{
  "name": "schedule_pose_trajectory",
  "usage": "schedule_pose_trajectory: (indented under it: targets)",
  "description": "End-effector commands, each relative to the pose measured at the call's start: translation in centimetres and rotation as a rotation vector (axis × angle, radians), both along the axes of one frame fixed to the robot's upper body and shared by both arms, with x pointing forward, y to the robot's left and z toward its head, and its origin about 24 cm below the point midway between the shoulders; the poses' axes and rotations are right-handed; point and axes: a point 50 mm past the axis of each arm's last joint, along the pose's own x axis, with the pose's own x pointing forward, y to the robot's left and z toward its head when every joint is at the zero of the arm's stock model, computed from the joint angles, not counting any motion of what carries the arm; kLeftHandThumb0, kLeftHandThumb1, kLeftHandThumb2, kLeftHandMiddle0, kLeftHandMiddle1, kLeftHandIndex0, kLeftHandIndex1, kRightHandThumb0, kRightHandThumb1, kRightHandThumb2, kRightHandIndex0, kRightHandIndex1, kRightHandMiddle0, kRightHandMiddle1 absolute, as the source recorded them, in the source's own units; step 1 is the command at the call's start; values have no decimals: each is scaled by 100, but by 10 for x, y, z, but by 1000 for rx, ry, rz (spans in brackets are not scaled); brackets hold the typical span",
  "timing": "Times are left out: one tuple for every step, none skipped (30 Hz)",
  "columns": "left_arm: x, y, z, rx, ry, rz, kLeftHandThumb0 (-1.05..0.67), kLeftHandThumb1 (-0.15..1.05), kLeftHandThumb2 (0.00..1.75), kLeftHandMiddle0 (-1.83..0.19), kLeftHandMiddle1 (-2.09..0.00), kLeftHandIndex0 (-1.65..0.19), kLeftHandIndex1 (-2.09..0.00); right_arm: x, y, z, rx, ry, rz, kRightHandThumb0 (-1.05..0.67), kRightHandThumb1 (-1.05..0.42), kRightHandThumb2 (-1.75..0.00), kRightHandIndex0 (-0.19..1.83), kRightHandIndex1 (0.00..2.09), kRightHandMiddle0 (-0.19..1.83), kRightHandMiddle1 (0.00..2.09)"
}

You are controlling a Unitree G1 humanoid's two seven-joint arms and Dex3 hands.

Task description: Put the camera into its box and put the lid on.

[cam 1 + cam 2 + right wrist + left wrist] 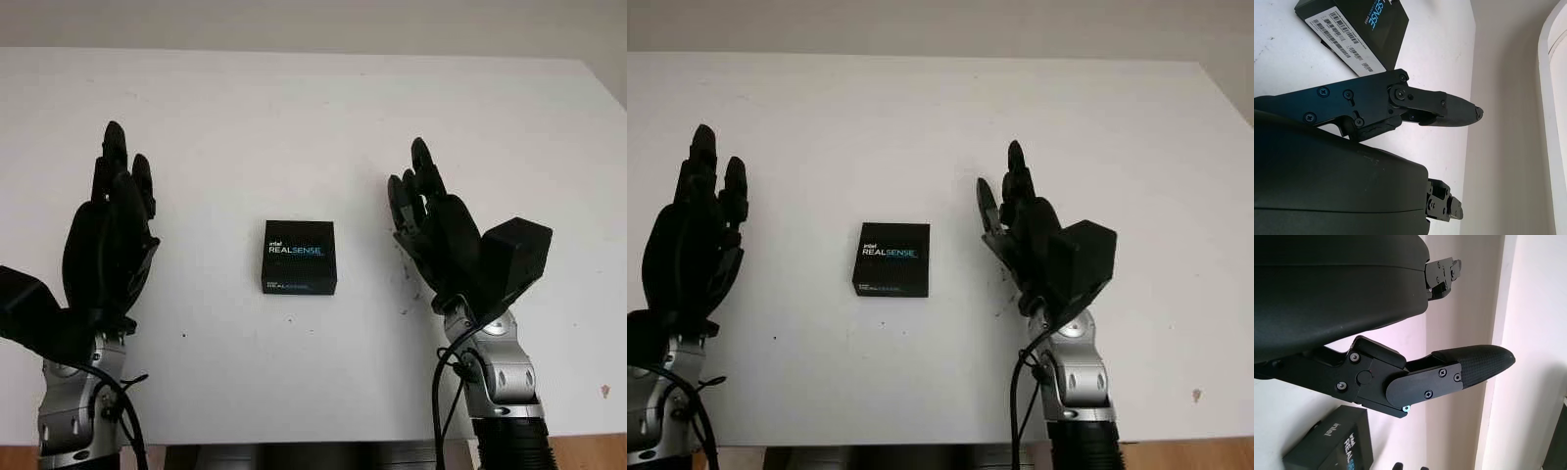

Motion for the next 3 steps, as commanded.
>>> schedule_pose_trajectory:
  targets:
    - [-2, -2, -4, -29, 7, -11, -80, 105, 68, 19, 0, 19, 0, -3, 0, 0, 8, -15, -3, -66, -105, -53, -19, 0, -19, 1]
    - [-2, -3, -5, -42, 12, -20, -80, 105, 68, 19, 0, 19, 0, -4, 1, 0, 11, -14, -4, -66, -105, -53, -19, 0, -19, 2]
    - [-1, -5, -6, -54, 15, -26, -81, 105, 67, 19, 0, 19, 0, -4, 0, -1, 15, -14, -5, -66, -105, -53, -19, 0, -19, 2]
